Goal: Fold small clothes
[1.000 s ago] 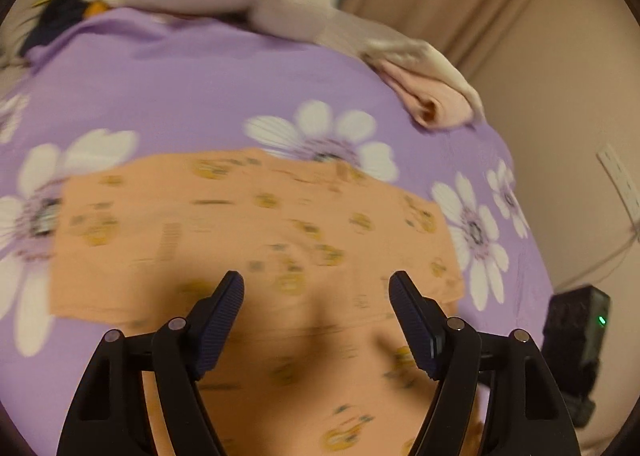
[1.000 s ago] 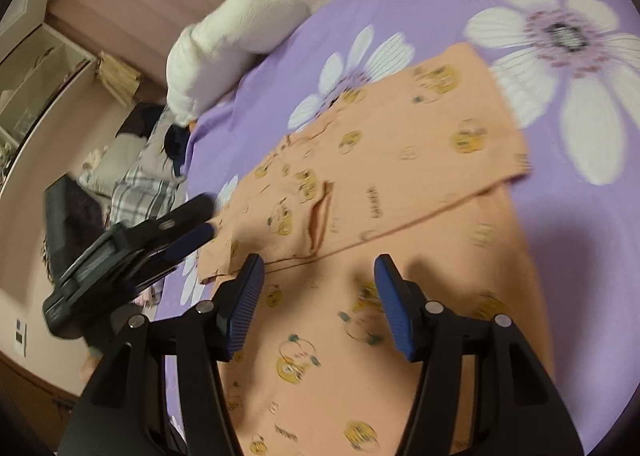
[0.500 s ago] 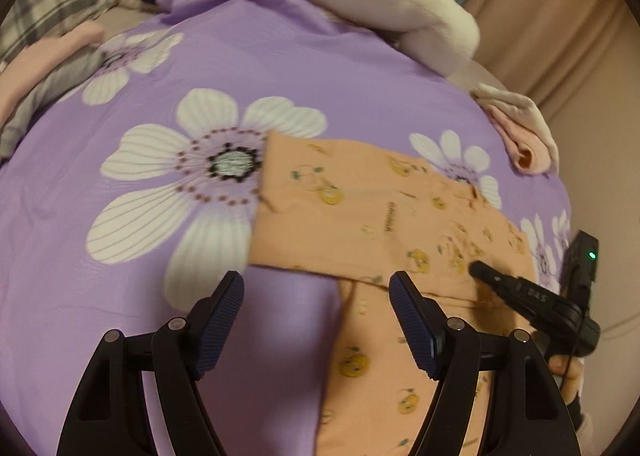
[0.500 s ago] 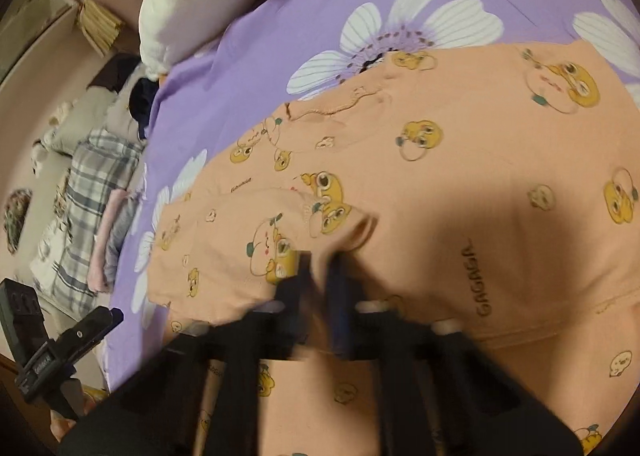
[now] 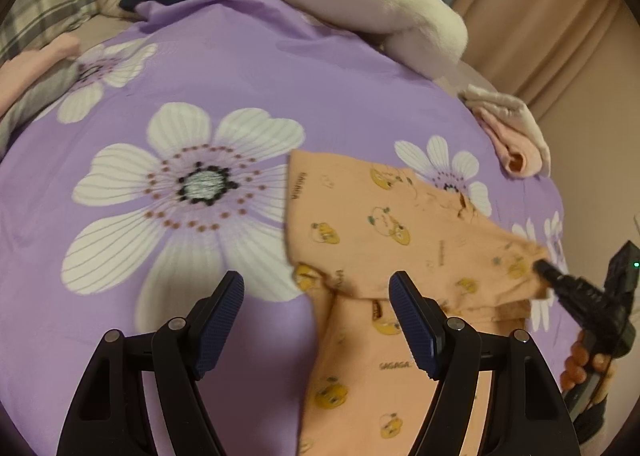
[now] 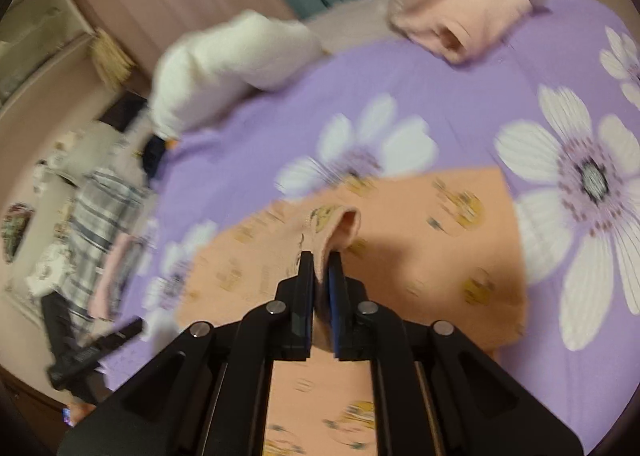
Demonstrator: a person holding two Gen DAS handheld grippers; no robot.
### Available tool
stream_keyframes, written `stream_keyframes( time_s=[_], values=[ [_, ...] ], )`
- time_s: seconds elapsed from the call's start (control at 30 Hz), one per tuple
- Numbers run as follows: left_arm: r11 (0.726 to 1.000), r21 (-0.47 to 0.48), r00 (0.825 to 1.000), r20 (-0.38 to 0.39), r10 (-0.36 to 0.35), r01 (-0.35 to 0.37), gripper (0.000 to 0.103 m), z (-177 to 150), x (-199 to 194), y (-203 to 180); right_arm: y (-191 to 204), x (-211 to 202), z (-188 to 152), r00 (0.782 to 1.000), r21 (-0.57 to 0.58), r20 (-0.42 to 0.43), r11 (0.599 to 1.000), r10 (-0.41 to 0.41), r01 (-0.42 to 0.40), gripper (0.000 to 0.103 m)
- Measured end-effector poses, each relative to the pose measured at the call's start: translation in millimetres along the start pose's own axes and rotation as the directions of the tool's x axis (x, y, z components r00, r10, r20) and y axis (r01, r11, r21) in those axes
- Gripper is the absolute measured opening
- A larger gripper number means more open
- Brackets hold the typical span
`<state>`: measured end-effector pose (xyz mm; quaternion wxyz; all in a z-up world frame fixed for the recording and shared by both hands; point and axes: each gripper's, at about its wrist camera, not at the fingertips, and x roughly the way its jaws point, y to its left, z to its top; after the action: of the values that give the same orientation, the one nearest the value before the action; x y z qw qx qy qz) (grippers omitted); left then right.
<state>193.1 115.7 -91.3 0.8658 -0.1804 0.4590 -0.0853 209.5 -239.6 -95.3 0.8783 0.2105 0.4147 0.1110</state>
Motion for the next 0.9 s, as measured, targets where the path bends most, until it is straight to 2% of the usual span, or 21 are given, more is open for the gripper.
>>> stream_keyframes(
  time_s=[0.07,0.1,0.13,0.23,0.3,0.37,0.43,0.53,0.6,0.7,0.9],
  values=[
    [0.999,0.035,1.000,-0.015,0.000,0.001,0.074,3.1,11.2,-10.1,-7.9,10.3,-5.1,0.996,-0.014,-0.030,0.996,-0.088,0.088,0.015],
    [0.998,0.057,1.000,-0.020,0.008,-0.006,0.074,4.5,17.7,-16.4,-9.8,13.9,-4.0,0.991,-0.021,-0.031,0.992,-0.129,0.128,0.022],
    [0.997,0.073,1.000,-0.022,0.009,-0.007,0.074,5.3,21.9,-19.8,-14.3,13.0,-5.2,0.986,-0.025,-0.013,0.986,-0.165,0.164,0.025],
    [0.991,0.131,1.000,-0.024,0.012,-0.009,0.074,5.1,34.9,-31.2,-18.6,6.2,-8.5,0.982,-0.040,0.038,0.982,-0.184,0.185,0.026],
    [0.986,0.164,1.000,-0.025,0.014,-0.009,0.072,2.7,42.8,-37.0,-15.5,4.1,-11.7,0.988,-0.065,0.045,0.986,-0.148,0.151,0.026],
    [0.983,0.185,0.999,-0.032,0.022,-0.016,0.068,-0.2,49.1,-39.1,-10.1,8.5,-18.9,0.995,-0.101,0.014,0.990,-0.101,0.102,0.024],
    [0.980,0.198,0.998,-0.047,0.034,-0.024,0.067,-3.9,56.8,-39.1,-3.4,15.4,-26.6,0.993,-0.141,-0.015,0.983,-0.120,0.117,0.023],
    [0.973,0.224,0.995,-0.073,0.069,-0.051,0.067,-8.7,67.4,-37.6,-3.1,34.8,-39.6,0.974,-0.201,-0.084,0.961,-0.210,0.190,0.022],
    [0.967,0.246,0.994,-0.069,0.081,-0.062,0.067,-10.4,66.7,-40.2,-2.9,39.1,-44.2,0.964,-0.233,-0.083,0.945,-0.254,0.229,0.020],
    [0.971,0.233,0.995,-0.077,0.069,-0.049,0.067,-11.8,59.6,-40.0,5.4,28.5,-48.3,0.959,-0.266,-0.059,0.930,-0.277,0.253,0.025],
    [0.989,0.145,0.997,-0.075,-0.002,0.013,0.067,-30.7,26.0,-29.8,24.7,-6.9,-67.1,0.959,-0.327,0.007,0.905,-0.285,0.271,0.024]
  ],
)
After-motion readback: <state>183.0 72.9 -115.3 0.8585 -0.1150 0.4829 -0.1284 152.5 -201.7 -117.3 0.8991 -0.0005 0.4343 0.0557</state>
